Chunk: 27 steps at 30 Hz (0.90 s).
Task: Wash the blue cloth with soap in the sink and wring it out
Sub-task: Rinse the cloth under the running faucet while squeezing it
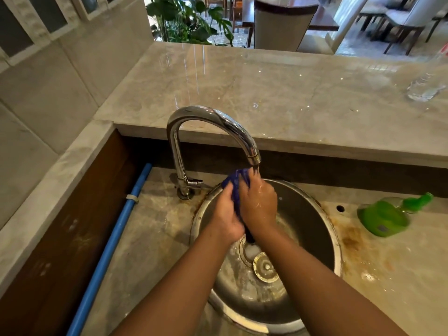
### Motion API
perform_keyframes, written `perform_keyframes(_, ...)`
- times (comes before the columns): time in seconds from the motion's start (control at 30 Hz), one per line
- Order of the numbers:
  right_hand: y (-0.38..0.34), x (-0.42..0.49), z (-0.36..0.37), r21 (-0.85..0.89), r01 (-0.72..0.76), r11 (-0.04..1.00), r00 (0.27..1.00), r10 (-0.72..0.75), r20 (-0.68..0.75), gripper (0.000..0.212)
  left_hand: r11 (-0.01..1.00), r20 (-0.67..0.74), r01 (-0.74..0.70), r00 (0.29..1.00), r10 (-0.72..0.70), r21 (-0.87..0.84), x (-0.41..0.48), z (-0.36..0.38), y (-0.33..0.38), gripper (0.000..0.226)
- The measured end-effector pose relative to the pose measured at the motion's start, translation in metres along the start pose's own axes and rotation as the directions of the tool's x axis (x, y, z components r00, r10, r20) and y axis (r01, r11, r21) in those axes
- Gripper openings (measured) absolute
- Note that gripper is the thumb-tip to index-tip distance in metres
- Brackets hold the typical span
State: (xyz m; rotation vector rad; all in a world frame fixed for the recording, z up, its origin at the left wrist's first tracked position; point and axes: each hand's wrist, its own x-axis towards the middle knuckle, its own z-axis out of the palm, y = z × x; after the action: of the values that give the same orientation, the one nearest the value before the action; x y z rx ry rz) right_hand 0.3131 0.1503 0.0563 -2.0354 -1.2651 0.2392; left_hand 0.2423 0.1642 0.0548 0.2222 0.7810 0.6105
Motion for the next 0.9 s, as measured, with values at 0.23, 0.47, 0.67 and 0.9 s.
perform_keyframes(0.23,0.046,0.021,-0.008,-0.006,-0.209,0.978,0.977,0.21,0.044,0.021,1.0,0.029,-0.007,1.0,0.006,0.023,-0.013,-0.007,-0.008,0.043)
perform_keyframes(0.47,-0.004,-0.022,-0.009,0.174,-0.001,0.985,0.994,-0.017,0.104,0.015,0.999,-0.034,0.04,0.999,-0.04,-0.015,0.001,-0.005,0.002,0.052)
perform_keyframes(0.67,0.005,0.01,-0.012,-0.049,0.025,0.998,1.0,-0.025,-0.003,0.02,1.0,-0.03,0.013,0.999,-0.012,0.018,-0.005,0.006,-0.003,0.048)
perform_keyframes(0.9,0.032,0.024,-0.015,0.222,-0.229,0.948,0.971,0.237,-0.012,0.019,0.996,0.002,-0.012,1.0,0.012,0.094,-0.011,0.003,0.007,0.038)
